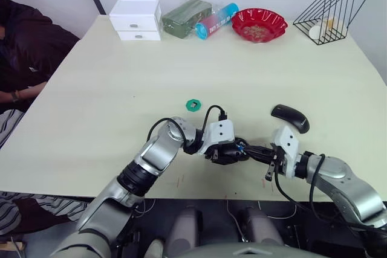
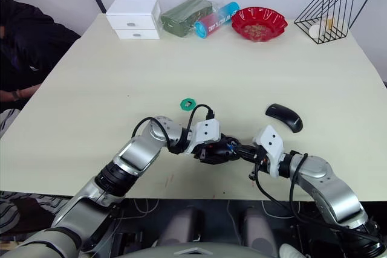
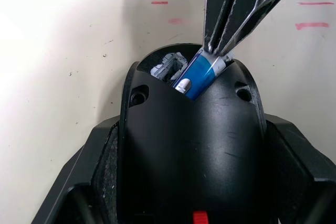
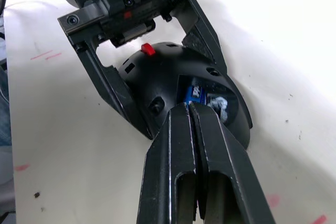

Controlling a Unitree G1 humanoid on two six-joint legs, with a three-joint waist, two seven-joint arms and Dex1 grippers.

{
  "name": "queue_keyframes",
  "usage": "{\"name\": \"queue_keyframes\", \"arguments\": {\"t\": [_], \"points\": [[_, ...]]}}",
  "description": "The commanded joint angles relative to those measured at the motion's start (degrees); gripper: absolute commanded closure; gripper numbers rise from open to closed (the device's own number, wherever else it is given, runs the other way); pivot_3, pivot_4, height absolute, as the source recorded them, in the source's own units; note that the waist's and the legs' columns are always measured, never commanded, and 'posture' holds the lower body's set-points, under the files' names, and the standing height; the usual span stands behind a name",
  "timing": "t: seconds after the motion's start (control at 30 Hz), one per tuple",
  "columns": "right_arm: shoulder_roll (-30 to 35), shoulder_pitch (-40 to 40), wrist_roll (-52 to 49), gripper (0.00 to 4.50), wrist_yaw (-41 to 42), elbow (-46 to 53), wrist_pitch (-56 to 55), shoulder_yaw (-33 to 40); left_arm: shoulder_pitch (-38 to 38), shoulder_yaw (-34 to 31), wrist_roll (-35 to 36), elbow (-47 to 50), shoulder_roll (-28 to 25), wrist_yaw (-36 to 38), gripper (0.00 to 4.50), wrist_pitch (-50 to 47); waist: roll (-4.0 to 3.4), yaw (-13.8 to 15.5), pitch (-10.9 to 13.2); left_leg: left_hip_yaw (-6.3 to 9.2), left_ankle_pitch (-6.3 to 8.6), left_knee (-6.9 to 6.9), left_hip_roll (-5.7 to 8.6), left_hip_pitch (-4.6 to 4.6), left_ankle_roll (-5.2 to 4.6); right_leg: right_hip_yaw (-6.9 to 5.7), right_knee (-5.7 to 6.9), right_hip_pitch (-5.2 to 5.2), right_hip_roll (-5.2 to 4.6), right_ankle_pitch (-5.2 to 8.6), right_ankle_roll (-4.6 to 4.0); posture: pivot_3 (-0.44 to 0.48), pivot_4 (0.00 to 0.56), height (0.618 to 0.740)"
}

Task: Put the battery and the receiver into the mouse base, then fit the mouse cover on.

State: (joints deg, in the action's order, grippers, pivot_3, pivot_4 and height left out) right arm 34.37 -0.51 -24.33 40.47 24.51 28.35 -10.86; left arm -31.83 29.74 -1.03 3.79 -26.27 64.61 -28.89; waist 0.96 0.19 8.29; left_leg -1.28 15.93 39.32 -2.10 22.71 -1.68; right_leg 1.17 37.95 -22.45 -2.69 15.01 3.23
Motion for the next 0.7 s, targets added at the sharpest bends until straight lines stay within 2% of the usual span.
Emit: {"name": "queue_keyframes", "arguments": {"t": [0.03,0.7], "points": [[0.05,1.22,3.51,4.48,-0.66,-5.14,1.52,-2.02,0.81,1.54,1.09,-0.29,0.36,1.44,1.52,-0.42,0.05,-0.02,-0.09,0.0,0.0,0.0,0.0,0.0,0.0,0.0,0.0,0.0,0.0,0.0,0.0,0.0,0.15,0.74],[-1.02,1.07,5.87,4.48,0.2,-11.76,1.87,-4.19,0.62,1.5,1.0,-0.59,0.43,1.55,1.52,-0.11,0.01,-0.54,-1.02,-0.01,0.01,-0.09,0.0,-0.07,-0.01,0.02,-0.07,0.05,0.0,0.01,-0.02,0.0,0.15,0.74]]}}
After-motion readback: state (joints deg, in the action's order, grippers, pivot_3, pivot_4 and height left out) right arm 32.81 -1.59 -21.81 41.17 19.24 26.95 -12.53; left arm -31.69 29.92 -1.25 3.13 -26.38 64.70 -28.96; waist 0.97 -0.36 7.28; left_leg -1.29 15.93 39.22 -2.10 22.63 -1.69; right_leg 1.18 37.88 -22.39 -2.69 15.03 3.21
